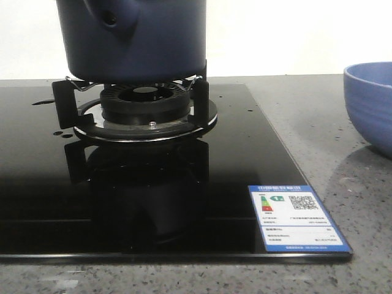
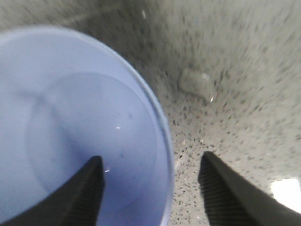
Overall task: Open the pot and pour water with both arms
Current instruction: 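Grasp the light blue bowl rim with the right gripper and lift it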
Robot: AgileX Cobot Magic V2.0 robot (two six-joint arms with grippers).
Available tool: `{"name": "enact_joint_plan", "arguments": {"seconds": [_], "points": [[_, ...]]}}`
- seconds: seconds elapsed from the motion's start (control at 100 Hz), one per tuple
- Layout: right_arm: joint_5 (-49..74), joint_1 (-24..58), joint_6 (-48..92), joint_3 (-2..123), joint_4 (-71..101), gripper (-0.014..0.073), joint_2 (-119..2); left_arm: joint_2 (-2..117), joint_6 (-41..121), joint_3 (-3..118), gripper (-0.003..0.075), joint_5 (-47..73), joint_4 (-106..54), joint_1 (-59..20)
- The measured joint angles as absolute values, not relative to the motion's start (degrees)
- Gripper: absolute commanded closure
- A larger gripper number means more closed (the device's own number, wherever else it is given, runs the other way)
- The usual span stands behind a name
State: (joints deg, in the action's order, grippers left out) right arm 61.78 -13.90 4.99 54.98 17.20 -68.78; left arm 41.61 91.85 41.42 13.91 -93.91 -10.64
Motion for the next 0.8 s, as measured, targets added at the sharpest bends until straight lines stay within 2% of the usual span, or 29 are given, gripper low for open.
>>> {"name": "enact_joint_plan", "arguments": {"seconds": [0.13, 0.2, 0.36, 0.58, 0.8], "points": [[59.3, -13.9, 5.0, 52.1, 18.9, 0.0329, -70.7, 41.6, 91.8, 41.4, 0.0530, 13.9, -93.9, -10.6], [58.2, -13.9, 5.0, 51.4, 19.3, 0.0397, -71.1, 41.6, 91.8, 41.4, 0.0530, 13.9, -93.9, -10.6], [57.2, -13.9, 5.4, 51.3, 20.7, 0.0659, -71.3, 41.6, 91.8, 41.4, 0.0530, 13.9, -93.9, -10.6], [58.3, -13.9, 7.6, 53.6, 21.8, 0.0655, -71.3, 41.6, 91.8, 41.4, 0.0530, 13.9, -93.9, -10.6], [62.2, -12.7, 7.8, 63.8, 22.4, 0.0654, -71.4, 41.6, 91.8, 41.4, 0.0530, 13.9, -93.9, -10.6]]}}
